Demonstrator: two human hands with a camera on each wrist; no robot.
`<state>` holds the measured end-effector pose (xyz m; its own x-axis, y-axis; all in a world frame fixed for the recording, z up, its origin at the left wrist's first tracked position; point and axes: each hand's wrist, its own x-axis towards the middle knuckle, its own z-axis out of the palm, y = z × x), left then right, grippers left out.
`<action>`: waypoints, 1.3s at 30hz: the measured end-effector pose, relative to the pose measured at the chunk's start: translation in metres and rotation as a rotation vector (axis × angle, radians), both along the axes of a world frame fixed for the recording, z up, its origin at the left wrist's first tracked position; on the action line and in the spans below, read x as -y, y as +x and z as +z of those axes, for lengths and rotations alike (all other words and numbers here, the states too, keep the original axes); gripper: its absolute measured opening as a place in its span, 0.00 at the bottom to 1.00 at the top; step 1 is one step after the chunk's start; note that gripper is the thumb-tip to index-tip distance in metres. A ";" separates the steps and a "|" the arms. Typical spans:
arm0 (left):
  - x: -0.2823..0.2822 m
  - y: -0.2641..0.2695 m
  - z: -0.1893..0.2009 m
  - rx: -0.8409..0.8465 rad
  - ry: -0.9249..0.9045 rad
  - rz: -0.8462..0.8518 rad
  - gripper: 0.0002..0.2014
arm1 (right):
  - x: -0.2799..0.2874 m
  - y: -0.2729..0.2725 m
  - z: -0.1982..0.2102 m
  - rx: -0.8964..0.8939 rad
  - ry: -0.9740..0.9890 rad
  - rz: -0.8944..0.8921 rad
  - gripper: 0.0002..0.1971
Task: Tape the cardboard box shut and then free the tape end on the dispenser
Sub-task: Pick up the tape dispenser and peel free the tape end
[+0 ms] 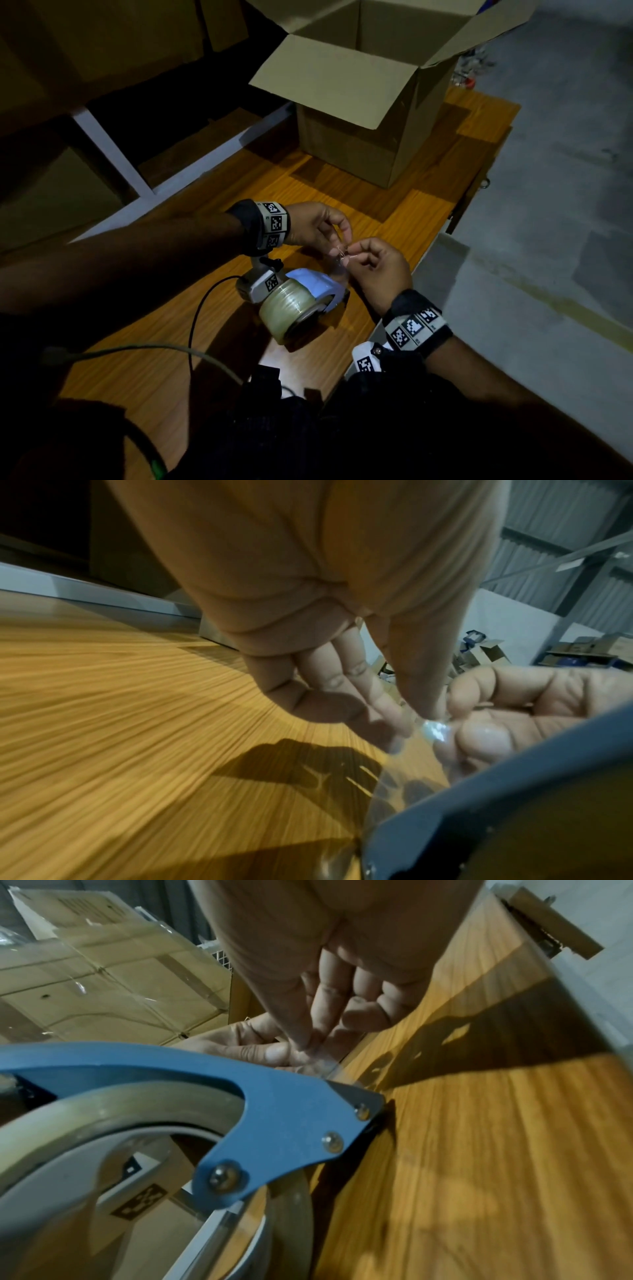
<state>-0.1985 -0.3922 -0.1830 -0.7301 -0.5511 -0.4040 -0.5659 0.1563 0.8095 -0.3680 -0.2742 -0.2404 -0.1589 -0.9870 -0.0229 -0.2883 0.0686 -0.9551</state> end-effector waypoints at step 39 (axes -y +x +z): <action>-0.021 0.011 0.011 0.098 -0.420 -0.081 0.11 | -0.019 0.016 0.023 -0.108 0.029 -0.103 0.10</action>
<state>-0.1876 -0.3713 -0.1718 -0.7473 -0.6246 -0.2265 -0.6090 0.5076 0.6095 -0.3524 -0.2556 -0.2177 -0.2621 -0.9646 -0.0286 -0.3796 0.1303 -0.9159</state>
